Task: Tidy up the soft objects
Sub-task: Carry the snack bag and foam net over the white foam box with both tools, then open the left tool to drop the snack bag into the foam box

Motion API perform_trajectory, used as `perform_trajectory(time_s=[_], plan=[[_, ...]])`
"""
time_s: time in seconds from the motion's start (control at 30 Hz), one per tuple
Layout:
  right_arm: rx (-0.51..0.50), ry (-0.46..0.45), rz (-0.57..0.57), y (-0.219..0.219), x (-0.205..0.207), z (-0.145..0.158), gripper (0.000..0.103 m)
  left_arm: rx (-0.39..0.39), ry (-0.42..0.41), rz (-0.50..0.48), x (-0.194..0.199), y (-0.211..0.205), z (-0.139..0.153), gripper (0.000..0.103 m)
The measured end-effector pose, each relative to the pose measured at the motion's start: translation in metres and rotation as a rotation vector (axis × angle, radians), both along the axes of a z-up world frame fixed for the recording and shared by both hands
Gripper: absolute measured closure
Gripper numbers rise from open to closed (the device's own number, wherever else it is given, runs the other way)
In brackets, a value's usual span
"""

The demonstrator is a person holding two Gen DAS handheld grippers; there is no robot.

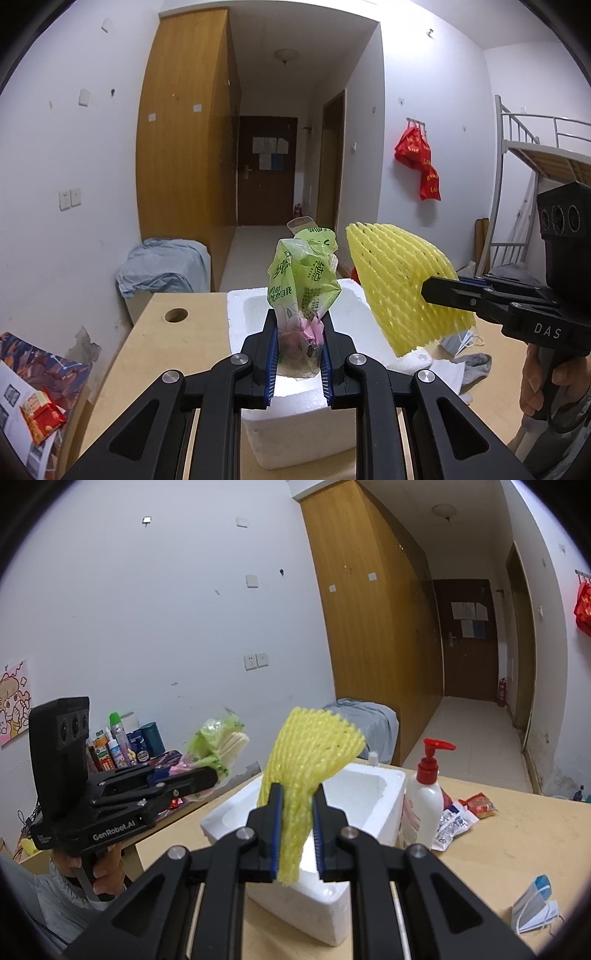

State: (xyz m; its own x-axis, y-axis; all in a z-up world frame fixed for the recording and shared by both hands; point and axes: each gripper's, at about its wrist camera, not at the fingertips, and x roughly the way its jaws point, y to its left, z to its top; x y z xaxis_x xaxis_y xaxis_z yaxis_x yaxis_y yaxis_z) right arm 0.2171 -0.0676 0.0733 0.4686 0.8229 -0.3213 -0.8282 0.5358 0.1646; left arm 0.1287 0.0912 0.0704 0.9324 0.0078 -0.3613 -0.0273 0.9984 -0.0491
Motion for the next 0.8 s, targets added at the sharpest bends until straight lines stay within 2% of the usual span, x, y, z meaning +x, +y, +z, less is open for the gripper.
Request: perform_trajectory(time_s=[0.5, 0.7, 0.8], plan=[[-0.016, 0.038, -0.018, 0.012, 0.024, -0.008, 0.085, -0.006, 0.061, -0.035, 0.046, 0.005, -0.013, 0.082], [-0.017, 0.041, -0.025, 0.014, 0.023, -0.006, 0.085, 0.009, 0.063, -0.041, 0.051, 0.004, -0.015, 0.082], [-0.016, 0.038, -0.028, 0.013, 0.021, -0.004, 0.085, 0.004, 0.065, -0.046, 0.051, 0.004, -0.017, 0.076]])
